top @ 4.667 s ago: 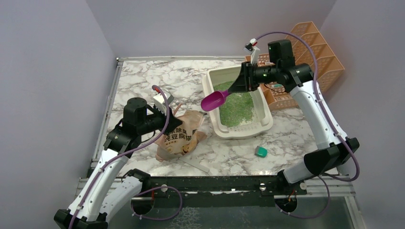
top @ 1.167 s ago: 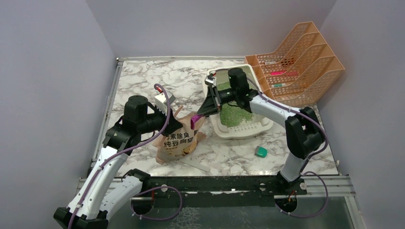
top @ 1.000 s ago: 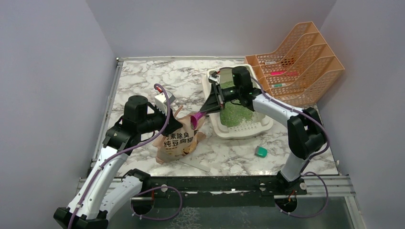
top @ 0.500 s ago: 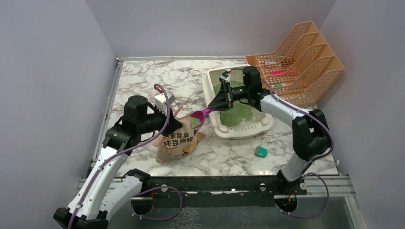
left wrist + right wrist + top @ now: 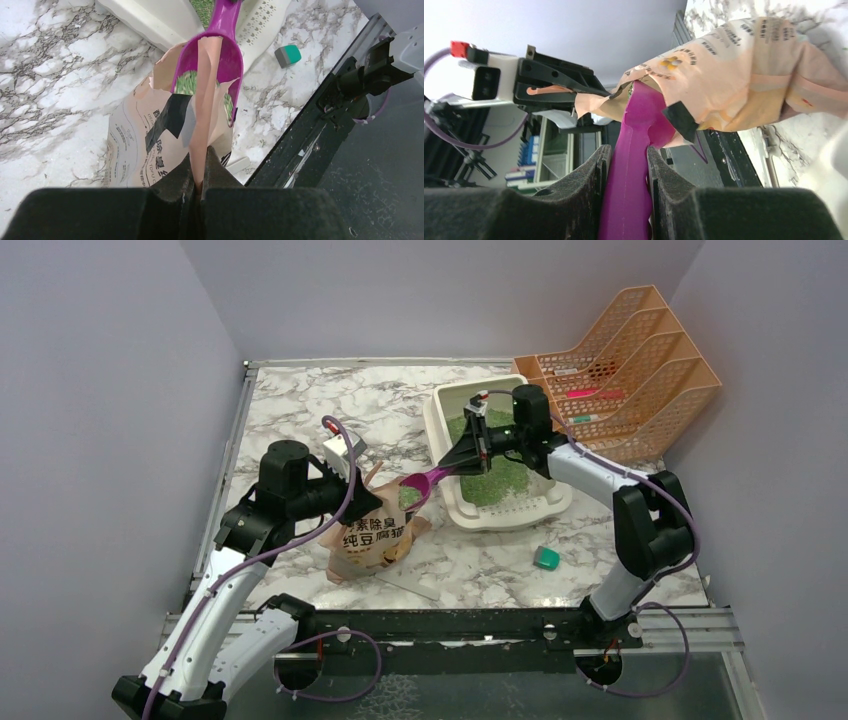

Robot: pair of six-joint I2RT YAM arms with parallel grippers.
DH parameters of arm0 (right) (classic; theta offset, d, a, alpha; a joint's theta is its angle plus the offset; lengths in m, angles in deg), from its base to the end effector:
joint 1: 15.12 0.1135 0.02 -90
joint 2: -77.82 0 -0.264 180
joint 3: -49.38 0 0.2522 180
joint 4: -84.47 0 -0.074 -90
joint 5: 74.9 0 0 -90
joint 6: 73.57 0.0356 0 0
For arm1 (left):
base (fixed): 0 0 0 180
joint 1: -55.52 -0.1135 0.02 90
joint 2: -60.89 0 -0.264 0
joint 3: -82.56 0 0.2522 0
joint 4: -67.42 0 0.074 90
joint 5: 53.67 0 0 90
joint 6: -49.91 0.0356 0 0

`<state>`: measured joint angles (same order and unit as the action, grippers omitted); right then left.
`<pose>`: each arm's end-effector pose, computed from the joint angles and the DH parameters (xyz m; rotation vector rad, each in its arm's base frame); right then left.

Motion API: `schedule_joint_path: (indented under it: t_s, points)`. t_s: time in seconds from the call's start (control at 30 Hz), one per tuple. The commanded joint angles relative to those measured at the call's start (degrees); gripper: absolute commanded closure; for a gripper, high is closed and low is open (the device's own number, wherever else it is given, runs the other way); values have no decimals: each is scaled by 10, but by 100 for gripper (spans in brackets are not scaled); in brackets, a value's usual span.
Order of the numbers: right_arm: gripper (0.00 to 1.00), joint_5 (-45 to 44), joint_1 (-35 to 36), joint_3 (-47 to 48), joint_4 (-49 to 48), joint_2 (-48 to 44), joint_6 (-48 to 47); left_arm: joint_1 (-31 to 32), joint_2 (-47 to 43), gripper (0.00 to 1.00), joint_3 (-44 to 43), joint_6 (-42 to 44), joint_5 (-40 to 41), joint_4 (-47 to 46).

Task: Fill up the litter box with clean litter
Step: 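Scoop the cat litter from the cat litter bag.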

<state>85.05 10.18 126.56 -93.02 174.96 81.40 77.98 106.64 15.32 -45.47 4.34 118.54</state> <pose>0.3198 0.1882 0.2564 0.2131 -2.3283 -2.0487 0.1416 -0.0789 0.3435 0.6552 2.0156 -0.8742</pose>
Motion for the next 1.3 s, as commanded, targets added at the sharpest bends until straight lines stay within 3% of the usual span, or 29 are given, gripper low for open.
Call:
schedule_joint_path:
  t_s: [0.0,0.37,0.6,0.83,1.27]
  points:
    - [99,3,-37,-19,-53,-28,44,1,-18,100,-4,-11,-22,-47]
    - [99,8,-29,-22,-41,-31,32,1,-9,100,-7,-5,-24,-48]
    - [99,-17,-30,14,50,-36,-38,1,-15,100,-2,-10,-23,-47]
    - [99,0,-48,-14,-13,-44,11,1,-19,100,-6,-12,-20,-47]
    - [99,-7,-71,-17,18,-54,-10,1,-13,100,-8,-12,-21,-47]
